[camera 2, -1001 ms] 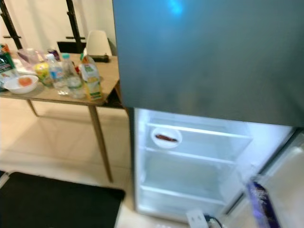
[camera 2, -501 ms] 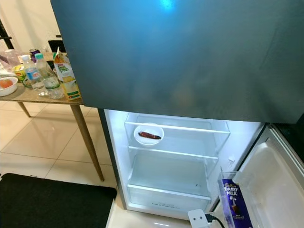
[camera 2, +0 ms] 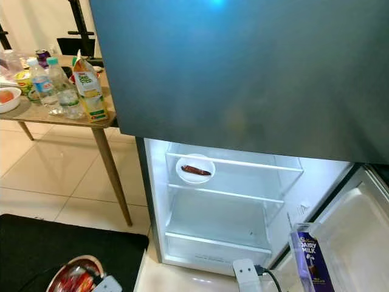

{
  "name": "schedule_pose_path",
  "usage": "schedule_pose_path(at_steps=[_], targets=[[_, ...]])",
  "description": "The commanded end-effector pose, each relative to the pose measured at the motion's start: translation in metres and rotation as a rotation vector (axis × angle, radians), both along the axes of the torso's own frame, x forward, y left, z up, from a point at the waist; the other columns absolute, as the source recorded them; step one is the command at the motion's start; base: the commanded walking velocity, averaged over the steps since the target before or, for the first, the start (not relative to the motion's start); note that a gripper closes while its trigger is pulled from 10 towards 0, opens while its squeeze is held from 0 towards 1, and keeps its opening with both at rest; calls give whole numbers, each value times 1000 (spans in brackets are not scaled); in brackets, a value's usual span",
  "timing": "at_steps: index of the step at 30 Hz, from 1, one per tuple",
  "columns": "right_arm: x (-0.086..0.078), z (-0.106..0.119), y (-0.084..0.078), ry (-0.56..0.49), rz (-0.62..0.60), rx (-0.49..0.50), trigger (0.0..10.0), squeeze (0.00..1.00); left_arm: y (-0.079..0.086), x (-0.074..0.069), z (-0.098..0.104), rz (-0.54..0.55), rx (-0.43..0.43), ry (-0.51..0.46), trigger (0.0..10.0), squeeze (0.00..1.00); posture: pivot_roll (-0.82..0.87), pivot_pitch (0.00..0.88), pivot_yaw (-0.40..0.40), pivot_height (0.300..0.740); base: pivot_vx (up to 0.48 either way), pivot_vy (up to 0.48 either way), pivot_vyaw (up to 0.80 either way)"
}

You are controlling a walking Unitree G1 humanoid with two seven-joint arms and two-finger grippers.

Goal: Restocking fridge

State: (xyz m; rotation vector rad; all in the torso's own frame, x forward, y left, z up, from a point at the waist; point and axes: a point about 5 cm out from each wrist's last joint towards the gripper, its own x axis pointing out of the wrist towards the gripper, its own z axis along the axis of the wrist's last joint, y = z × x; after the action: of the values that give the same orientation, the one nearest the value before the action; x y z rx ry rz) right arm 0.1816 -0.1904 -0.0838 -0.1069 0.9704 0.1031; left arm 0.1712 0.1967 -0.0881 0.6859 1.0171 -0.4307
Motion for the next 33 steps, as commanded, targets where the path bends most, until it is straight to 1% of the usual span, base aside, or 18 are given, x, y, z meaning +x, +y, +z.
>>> schedule_pose_path(at_steps=[1,2,4,6,7,9,13,16,19,20,23,25,26,27,30,31,32,33], targets=[[5,2,5,-22,-12,35,10000,0,4,8,4,-80,61,-29,10000,0,-40,0,7,740,0,0,0],[11,5,8,-40,-13,57,10000,0,4,18,9,-143,97,-57,10000,0,-40,0,7,740,0,0,0],[14,6,10,-52,-13,71,10000,0,4,24,12,-183,120,-75,10000,0,-40,0,7,740,0,0,0],[24,11,18,-86,-2,109,10000,0,-4,40,21,-301,157,-132,10000,0,-40,0,8,740,0,0,0],[24,11,18,-86,-2,109,10000,0,-4,40,21,-301,157,-132,10000,0,-40,0,8,740,0,0,0],[31,15,23,-109,1,140,10000,0,-12,51,26,-358,161,-170,10000,0,-40,0,8,740,0,0,0],[35,17,25,-120,18,148,10000,0,-20,58,30,-357,132,-192,10000,0,-43,0,13,740,0,0,0],[32,16,27,-97,40,145,10000,0,-24,53,26,-330,96,-170,10000,0,-45,0,11,740,0,0,-800],[24,11,24,-67,66,121,10000,0,-26,36,16,-281,54,-107,10000,0,-48,0,11,740,0,0,-800],[20,9,22,-56,63,118,10000,0,-25,27,11,-257,42,-78,10000,0,-48,0,11,740,0,0,0],[14,6,19,-37,60,114,10000,0,-22,13,4,-219,30,-30,10000,0,-48,0,9,740,0,0,0],[14,6,19,-37,60,114,10000,0,-22,13,4,-219,30,-30,10000,0,-48,0,9,740,0,0,0],[11,4,18,-27,62,112,10000,0,-19,2,-1,-186,24,5,10000,0,-47,0,9,740,0,0,0],[11,4,18,-27,62,112,10000,0,-19,2,-1,-186,24,5,10000,0,-47,0,9,740,0,0,0],[4,1,17,-12,64,112,10000,0,-7,-29,-13,-65,10,102,10000,0,-48,0,9,740,0,0,0],[3,1,17,-10,64,114,10000,0,-4,-37,-15,-34,8,124,10000,0,-48,0,9,740,0,0,0],[3,1,17,-10,64,114,10000,0,-4,-37,-15,-34,8,124,10000,0,-48,0,9,740,0,0,0],[3,1,17,-6,70,115,10000,0,0,-45,-18,5,6,148,10000,0,-48,0,9,740,0,0,0]])
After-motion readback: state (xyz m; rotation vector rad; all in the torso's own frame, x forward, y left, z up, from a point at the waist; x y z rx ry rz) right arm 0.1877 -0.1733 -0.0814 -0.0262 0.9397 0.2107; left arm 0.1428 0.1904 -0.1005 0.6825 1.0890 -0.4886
